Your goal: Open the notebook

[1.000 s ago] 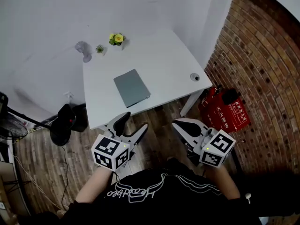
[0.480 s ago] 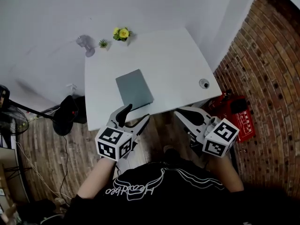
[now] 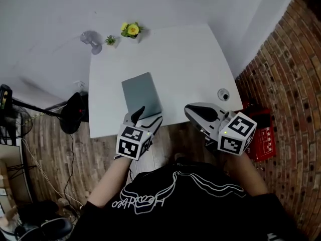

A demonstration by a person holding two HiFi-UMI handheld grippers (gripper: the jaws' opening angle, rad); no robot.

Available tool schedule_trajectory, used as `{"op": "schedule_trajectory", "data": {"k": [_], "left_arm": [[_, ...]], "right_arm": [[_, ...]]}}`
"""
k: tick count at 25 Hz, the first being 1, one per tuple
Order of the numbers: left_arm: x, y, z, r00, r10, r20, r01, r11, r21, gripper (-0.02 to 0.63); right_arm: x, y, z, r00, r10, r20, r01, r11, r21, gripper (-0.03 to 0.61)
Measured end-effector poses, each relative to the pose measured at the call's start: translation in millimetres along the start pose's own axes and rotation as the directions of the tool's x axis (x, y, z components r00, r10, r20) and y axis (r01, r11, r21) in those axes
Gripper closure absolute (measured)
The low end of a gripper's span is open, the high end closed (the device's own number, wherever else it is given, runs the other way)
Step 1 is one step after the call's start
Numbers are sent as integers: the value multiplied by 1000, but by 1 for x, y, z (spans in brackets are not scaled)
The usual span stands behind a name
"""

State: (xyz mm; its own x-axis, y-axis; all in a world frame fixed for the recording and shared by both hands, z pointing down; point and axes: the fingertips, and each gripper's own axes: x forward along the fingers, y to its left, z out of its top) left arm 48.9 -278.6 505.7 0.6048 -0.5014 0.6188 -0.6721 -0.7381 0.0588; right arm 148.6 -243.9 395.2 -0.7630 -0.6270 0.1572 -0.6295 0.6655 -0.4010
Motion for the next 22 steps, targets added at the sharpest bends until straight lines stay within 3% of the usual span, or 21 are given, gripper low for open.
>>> {"op": "schedule_trajectory", "data": {"k": [12, 22], "left_arm": [[66, 11, -42, 982, 135, -131, -131, 991, 38, 301], [89, 21, -61, 967, 199, -157, -188, 979, 80, 302]], "right_arm": [[3, -24, -12, 990, 110, -85, -113, 993, -34, 575], [-5, -37, -33, 987, 100, -125, -101, 995, 4, 575]]}}
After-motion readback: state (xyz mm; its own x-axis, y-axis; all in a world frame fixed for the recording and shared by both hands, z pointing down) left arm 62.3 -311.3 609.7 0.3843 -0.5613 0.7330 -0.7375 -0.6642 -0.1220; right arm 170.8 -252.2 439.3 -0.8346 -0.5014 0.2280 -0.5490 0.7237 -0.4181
